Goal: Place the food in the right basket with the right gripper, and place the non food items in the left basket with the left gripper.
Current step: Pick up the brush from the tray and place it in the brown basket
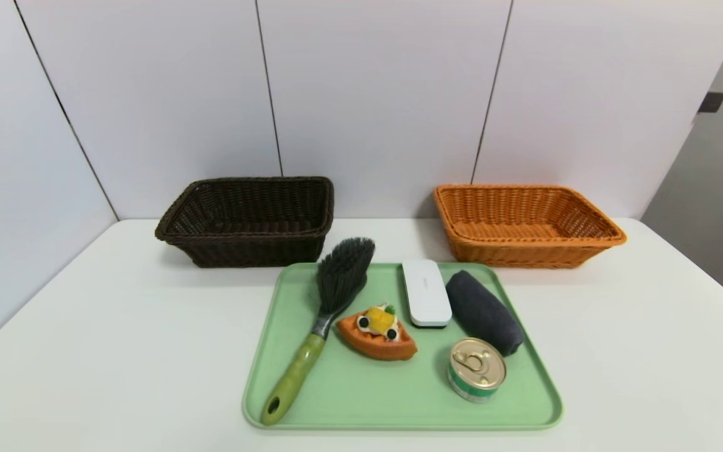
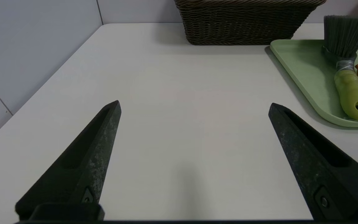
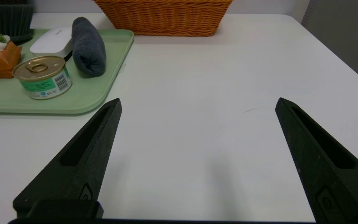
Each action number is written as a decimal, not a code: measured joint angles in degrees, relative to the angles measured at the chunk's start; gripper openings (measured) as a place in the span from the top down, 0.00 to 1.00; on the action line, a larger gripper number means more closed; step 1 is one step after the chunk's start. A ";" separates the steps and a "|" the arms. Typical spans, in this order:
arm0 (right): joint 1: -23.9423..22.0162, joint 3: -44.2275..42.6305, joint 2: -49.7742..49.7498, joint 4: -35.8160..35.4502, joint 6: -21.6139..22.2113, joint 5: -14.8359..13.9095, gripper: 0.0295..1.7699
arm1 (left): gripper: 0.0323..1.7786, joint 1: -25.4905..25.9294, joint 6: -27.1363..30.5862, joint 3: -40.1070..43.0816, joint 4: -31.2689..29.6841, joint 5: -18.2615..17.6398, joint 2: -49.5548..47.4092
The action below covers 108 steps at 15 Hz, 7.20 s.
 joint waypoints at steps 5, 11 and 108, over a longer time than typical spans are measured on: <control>0.00 -5.11 0.00 3.83 -1.07 -0.10 0.03 | 0.05 0.00 -0.10 -5.06 7.41 -0.15 0.00; 0.00 -23.43 2.11 26.25 -4.79 0.41 0.03 | 0.05 -0.06 -0.35 -17.80 21.65 -0.12 6.79; 10.89 -56.37 71.40 34.38 -3.34 7.44 0.03 | 0.05 -42.25 -18.96 -96.11 59.31 2.65 118.79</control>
